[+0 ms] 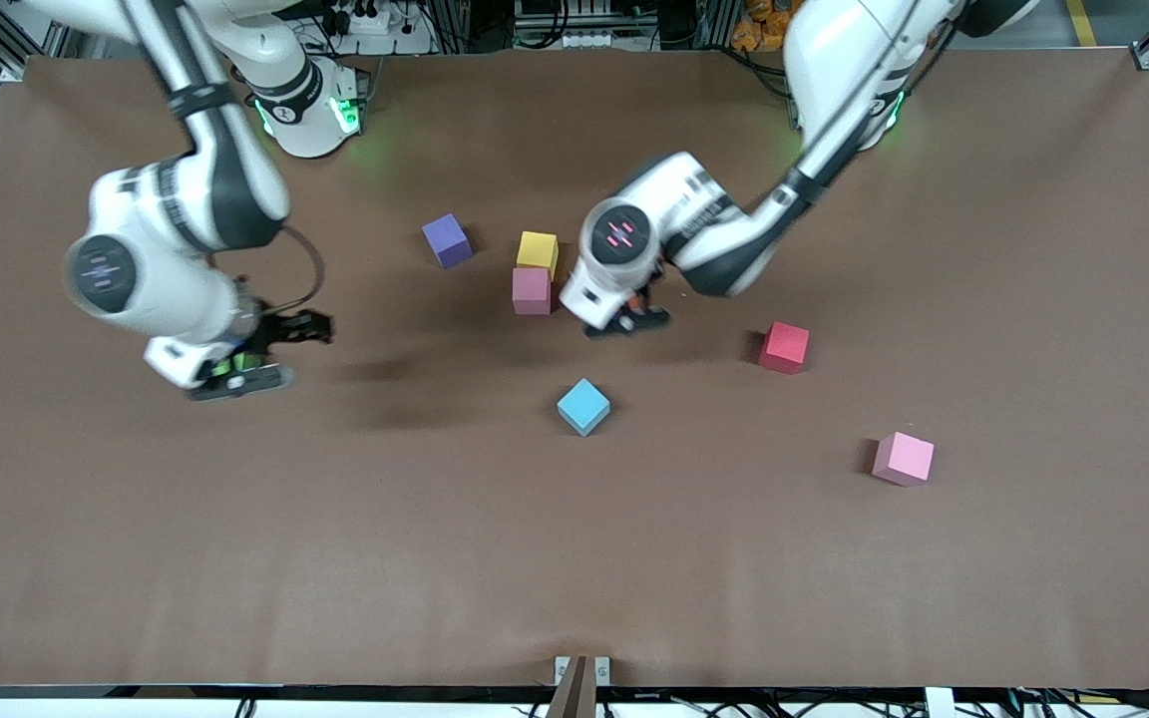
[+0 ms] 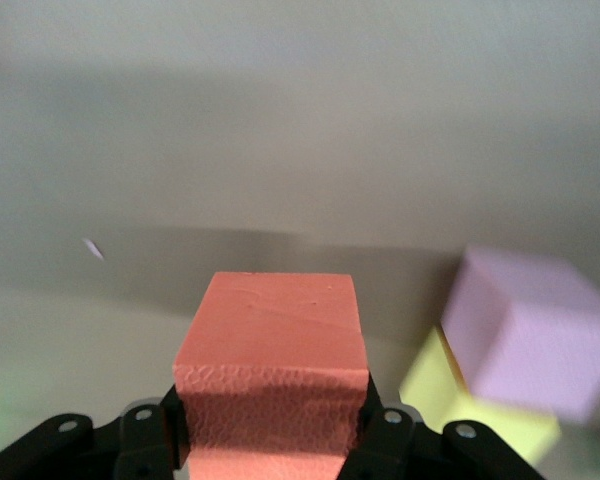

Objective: Arrange blocks into number 1
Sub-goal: 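Move the orange block with the left gripper while the right gripper grasps green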

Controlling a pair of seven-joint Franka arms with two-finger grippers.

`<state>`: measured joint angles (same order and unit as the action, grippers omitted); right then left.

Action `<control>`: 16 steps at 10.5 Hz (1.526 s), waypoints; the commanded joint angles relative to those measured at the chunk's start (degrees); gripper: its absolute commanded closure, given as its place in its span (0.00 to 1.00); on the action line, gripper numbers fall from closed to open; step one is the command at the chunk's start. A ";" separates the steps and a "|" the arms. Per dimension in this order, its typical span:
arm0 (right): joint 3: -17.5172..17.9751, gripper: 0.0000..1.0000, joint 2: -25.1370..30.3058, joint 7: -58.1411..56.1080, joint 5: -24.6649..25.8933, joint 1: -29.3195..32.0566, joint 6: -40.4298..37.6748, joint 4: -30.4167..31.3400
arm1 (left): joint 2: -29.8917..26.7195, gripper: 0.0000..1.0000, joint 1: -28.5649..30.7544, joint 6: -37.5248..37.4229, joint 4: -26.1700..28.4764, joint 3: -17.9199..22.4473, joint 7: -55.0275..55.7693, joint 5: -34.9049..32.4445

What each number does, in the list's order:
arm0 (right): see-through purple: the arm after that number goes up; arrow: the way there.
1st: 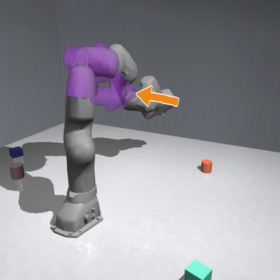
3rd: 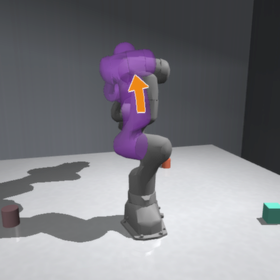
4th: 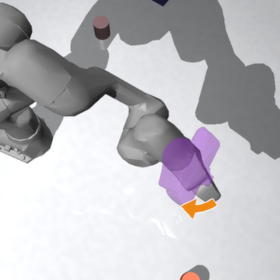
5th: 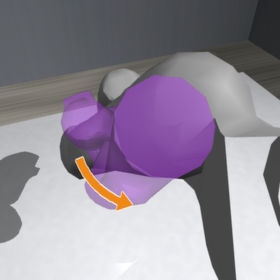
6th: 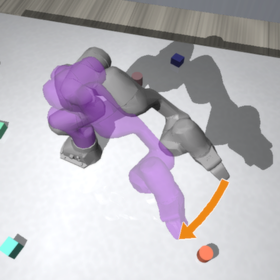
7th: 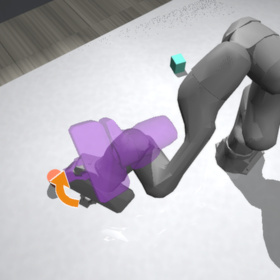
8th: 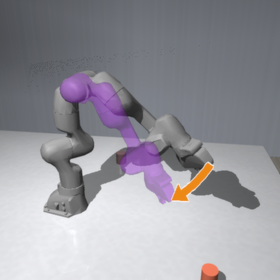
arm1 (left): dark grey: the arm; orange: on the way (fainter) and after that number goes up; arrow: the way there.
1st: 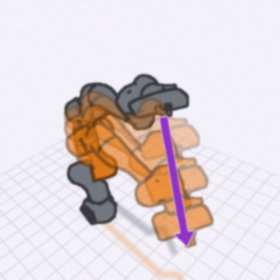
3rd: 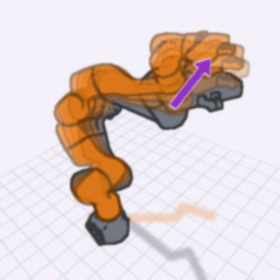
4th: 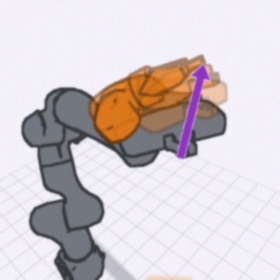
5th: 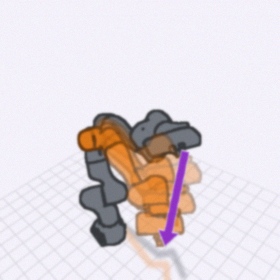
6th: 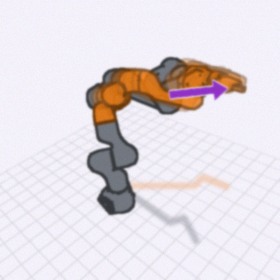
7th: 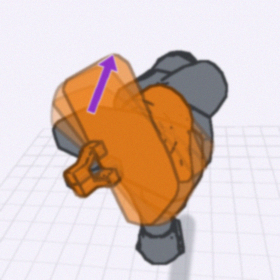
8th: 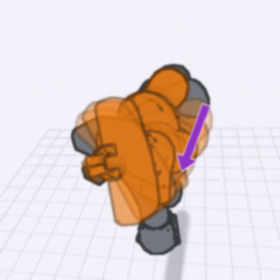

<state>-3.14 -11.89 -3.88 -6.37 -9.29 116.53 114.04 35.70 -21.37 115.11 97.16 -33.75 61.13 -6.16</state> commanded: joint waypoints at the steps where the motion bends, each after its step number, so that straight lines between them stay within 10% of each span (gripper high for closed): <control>1: 1.03 0.00 -3.65 -1.13 3.01 6.27 0.45 -3.72 | -0.63 1.00 -4.70 -0.77 0.67 -1.41 2.14 -0.44; 6: 1.03 0.00 -12.61 -6.10 9.97 13.49 -0.25 -12.69 | 3.14 1.00 -14.13 1.77 -1.00 -1.32 2.24 -0.96; 16: 0.77 0.00 -19.48 -11.31 2.85 13.15 0.01 -12.79 | 8.24 1.00 -16.33 7.85 -2.23 0.25 0.83 -3.95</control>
<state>-2.36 -30.36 -13.40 -3.29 4.29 117.38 102.27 42.79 -36.94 122.79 96.97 -34.62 62.21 -8.75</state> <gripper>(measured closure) 0.000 0.392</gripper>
